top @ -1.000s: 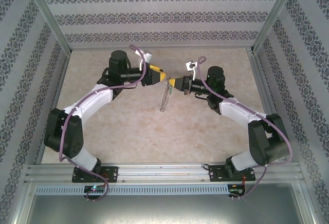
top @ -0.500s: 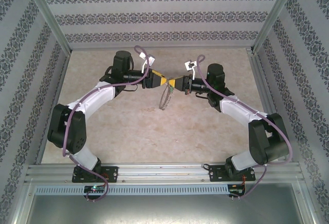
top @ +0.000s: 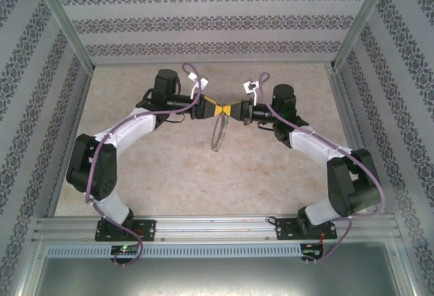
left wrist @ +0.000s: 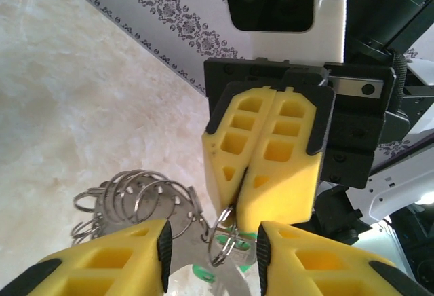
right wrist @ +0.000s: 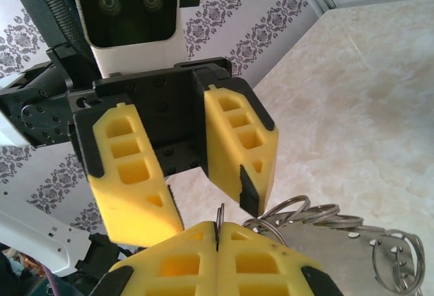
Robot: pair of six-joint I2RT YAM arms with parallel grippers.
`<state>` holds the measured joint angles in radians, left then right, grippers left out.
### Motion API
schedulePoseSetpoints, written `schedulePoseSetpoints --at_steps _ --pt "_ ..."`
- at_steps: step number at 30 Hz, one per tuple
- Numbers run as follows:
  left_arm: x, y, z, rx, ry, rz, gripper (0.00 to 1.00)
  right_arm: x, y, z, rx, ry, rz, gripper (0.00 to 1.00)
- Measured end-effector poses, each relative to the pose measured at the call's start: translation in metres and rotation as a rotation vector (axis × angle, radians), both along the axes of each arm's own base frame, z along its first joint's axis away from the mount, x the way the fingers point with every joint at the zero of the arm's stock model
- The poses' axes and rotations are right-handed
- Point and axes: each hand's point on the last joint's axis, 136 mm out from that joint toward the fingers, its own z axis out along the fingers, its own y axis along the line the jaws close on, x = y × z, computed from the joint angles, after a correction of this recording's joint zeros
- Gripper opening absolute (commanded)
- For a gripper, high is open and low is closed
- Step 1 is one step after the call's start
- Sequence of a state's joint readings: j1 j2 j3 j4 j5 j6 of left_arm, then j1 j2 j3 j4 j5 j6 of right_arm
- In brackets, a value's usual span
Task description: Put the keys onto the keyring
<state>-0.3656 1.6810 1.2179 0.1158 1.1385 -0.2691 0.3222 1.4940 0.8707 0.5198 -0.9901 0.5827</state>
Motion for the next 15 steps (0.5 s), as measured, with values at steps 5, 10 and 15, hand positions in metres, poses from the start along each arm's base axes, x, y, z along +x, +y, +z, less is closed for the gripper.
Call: schedulePoseSetpoints --at_steps 5,10,15 --pt "-0.0037 -0.0033 0.0000 -0.006 0.009 -0.018 0.27 0.0004 0.0001 -0.0012 -0.001 0.003 0.000 0.00" --pt "-0.0038 -0.0036 -0.0002 -0.006 0.014 -0.018 0.20 0.0002 -0.0001 -0.0009 0.000 0.002 0.002 0.00" --pt "-0.0028 -0.0039 0.0018 -0.012 0.010 -0.015 0.12 0.0002 -0.0014 0.0006 0.004 -0.004 0.006 0.00"
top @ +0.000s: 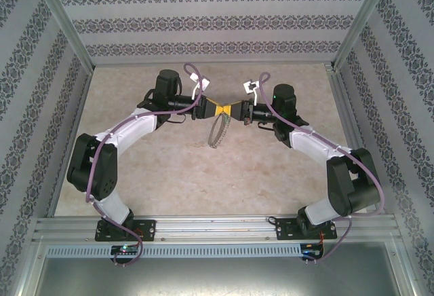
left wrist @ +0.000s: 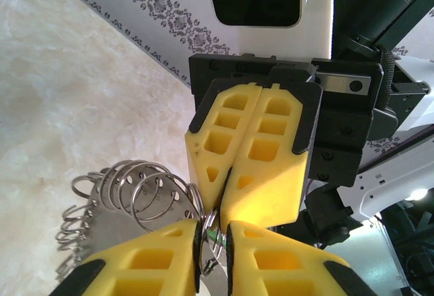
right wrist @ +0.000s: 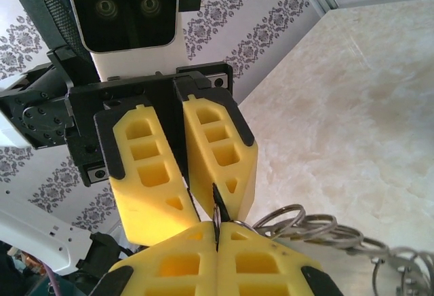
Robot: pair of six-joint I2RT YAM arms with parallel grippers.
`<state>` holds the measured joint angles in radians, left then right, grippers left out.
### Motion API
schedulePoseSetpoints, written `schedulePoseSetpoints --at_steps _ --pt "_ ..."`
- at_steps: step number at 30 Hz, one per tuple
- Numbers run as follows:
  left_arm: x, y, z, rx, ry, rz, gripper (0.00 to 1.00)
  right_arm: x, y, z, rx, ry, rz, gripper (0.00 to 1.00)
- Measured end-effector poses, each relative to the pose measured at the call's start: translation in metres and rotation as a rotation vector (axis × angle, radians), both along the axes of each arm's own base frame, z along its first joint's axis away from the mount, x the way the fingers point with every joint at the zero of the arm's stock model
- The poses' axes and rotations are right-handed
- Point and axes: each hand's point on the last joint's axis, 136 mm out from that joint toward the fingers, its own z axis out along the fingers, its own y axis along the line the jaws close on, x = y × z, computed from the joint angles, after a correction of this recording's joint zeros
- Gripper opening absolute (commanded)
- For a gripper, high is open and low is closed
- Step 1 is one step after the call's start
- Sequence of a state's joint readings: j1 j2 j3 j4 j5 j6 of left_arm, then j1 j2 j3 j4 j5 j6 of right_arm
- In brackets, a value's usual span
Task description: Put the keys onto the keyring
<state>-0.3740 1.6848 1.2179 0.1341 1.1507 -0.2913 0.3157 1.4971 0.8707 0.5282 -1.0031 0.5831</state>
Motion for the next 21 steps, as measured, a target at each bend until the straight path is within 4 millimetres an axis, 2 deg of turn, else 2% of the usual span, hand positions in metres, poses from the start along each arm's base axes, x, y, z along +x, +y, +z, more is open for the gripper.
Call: schedulePoseSetpoints --at_steps 2,7,10,17,21 --pt "0.001 0.000 0.001 -0.002 -0.003 0.005 0.06 0.000 0.000 0.001 0.002 -0.006 0.003 0.00" --pt "0.001 -0.002 0.003 -0.011 -0.015 0.004 0.00 0.003 -0.004 0.002 0.008 -0.002 -0.011 0.29" --pt "0.001 -0.002 0.000 -0.013 -0.019 0.007 0.00 0.008 -0.014 0.003 0.016 -0.008 -0.055 0.40" --pt "0.002 -0.001 -0.009 -0.014 -0.015 0.036 0.00 0.001 -0.032 -0.001 0.017 -0.014 -0.165 0.48" --pt "0.002 0.001 -0.007 -0.032 -0.023 0.053 0.00 0.000 -0.042 -0.013 0.004 -0.013 -0.249 0.54"
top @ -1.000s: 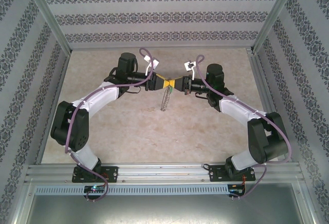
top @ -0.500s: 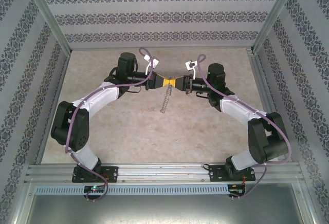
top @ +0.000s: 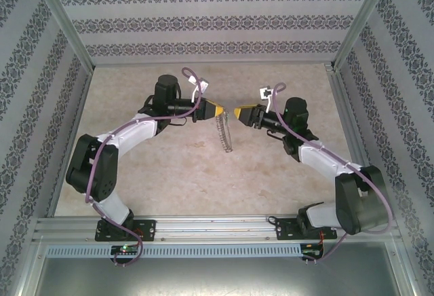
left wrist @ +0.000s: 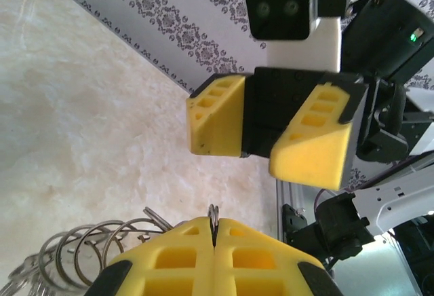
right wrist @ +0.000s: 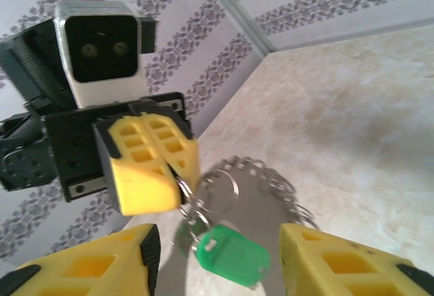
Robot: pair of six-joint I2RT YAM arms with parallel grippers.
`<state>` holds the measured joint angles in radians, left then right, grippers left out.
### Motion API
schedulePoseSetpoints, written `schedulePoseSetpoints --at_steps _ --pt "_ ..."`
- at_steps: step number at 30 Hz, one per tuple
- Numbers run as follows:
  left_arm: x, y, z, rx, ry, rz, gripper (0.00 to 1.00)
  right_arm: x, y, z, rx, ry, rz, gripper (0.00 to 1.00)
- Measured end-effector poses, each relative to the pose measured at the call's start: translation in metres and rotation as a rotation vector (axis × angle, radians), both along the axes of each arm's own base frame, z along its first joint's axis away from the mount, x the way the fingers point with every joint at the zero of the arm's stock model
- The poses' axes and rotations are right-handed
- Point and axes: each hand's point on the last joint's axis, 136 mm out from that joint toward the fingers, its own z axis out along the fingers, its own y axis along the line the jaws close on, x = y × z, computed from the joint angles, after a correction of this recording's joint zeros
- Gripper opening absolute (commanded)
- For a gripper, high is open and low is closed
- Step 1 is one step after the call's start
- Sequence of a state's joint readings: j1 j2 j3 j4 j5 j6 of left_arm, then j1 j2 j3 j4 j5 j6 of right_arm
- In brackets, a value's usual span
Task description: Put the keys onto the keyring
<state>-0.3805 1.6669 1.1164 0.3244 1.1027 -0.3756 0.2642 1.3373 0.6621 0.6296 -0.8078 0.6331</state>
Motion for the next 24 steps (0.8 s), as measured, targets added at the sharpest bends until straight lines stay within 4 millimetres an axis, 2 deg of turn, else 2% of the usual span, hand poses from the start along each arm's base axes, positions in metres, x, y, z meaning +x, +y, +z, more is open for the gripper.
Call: schedulePoseSetpoints --at_steps 4,7,14,24 --pt "0.001 0.000 0.006 -0.019 -0.013 0.011 0.00 -0.001 -0.004 -0.016 -0.015 0.028 -0.040 0.55" --pt "0.001 0.000 0.011 -0.031 -0.022 0.015 0.00 -0.005 0.002 -0.021 -0.024 0.034 -0.038 0.58" --pt "0.002 0.000 0.019 -0.052 -0.036 0.017 0.00 -0.016 0.023 -0.025 -0.051 0.015 -0.003 0.66" --pt "0.002 0.000 0.020 -0.056 -0.029 0.019 0.00 -0.013 0.034 -0.024 -0.085 -0.008 -0.009 0.64"
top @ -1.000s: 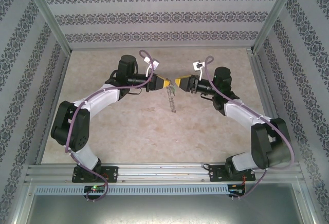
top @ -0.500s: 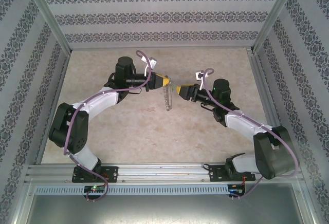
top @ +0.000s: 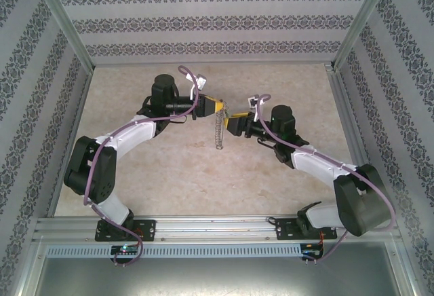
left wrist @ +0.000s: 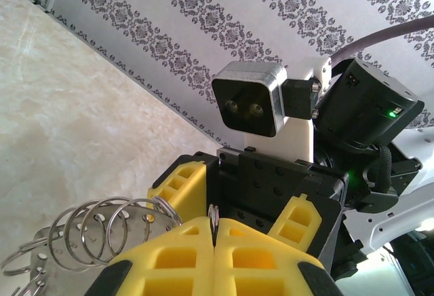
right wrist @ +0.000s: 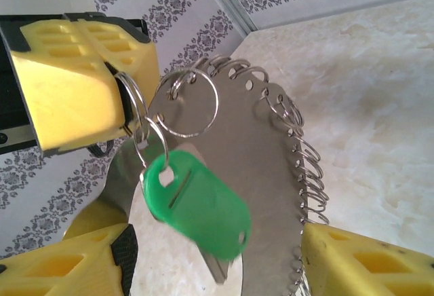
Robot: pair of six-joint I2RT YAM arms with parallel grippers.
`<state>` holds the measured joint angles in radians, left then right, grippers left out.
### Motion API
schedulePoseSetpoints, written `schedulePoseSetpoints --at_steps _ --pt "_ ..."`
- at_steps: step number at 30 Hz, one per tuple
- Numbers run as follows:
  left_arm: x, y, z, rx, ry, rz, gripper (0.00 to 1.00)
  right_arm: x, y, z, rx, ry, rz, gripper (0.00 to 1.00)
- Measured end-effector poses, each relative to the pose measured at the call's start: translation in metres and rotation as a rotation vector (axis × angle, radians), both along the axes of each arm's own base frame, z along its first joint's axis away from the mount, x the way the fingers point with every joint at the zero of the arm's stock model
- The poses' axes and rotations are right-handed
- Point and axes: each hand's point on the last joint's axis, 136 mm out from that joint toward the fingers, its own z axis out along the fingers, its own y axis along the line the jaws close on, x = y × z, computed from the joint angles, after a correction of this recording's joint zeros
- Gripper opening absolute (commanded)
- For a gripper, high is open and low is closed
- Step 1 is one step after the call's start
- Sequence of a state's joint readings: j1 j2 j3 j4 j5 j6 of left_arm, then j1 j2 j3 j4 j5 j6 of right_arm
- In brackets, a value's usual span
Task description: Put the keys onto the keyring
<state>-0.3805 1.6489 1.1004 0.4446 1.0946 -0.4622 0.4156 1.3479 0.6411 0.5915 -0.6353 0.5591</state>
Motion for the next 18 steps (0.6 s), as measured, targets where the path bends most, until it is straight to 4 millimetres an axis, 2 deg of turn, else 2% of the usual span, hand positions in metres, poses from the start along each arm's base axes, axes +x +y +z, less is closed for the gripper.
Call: schedulePoseSetpoints --at_steps 4,7,14,18 --pt "0.000 0.000 0.000 -0.002 0.000 0.000 0.00 0.006 0.004 0.007 -0.005 -0.020 -0.001 0.60" --pt "0.000 0.000 0.000 -0.004 0.002 0.001 0.00 0.008 0.007 0.010 -0.007 -0.029 0.003 0.50" --pt "0.000 0.000 -0.001 -0.003 0.005 0.005 0.00 0.004 0.013 0.004 -0.030 -0.025 0.023 0.38" --pt "0.000 0.000 -0.001 -0.003 0.005 0.005 0.00 0.001 0.016 0.002 -0.037 -0.023 0.035 0.36"
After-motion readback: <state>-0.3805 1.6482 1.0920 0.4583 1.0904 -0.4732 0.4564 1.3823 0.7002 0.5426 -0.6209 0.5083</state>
